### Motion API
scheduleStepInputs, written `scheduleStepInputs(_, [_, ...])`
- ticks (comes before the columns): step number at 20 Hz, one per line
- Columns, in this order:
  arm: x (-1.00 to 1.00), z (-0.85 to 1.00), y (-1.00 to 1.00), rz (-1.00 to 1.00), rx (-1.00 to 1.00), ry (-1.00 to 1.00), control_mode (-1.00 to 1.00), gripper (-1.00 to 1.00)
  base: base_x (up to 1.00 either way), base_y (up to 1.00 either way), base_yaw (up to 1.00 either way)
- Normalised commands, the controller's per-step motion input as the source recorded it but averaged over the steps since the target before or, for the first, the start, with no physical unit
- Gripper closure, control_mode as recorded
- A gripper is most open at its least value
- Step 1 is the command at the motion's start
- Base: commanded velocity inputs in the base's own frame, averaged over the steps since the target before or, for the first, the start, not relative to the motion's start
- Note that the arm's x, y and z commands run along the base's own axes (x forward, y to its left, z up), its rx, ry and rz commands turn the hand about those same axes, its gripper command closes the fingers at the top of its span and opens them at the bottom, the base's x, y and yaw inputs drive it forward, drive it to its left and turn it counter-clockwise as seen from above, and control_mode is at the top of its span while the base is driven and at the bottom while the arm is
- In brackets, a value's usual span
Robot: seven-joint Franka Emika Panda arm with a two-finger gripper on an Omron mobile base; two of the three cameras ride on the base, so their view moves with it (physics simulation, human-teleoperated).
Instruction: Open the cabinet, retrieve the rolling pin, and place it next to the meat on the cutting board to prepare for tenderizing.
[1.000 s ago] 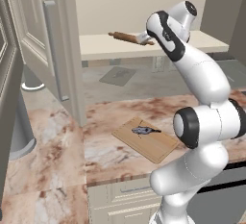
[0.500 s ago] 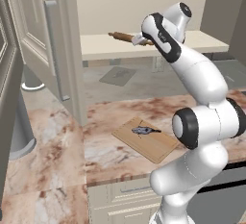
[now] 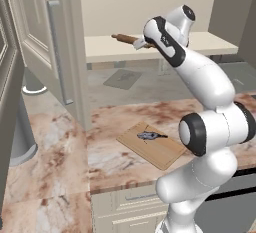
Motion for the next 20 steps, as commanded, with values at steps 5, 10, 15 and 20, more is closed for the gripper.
scheduleStepInputs(5, [0.09,-0.12,0.05,0.0,0.0,0.0,-1.0,-1.0,0.0,0.0,0.0])
scheduleStepInputs(10, [0.06,-0.2,0.11,0.0,0.0,0.01,-1.0,1.0,0.0,0.0,0.0])
scheduleStepInputs(15, [0.0,-0.19,0.16,0.01,0.0,0.06,-1.0,1.0,0.0,0.0,0.0])
scheduleStepInputs(20, [-0.15,-0.23,0.12,0.0,0.02,0.01,-1.0,1.0,0.0,0.0,0.0])
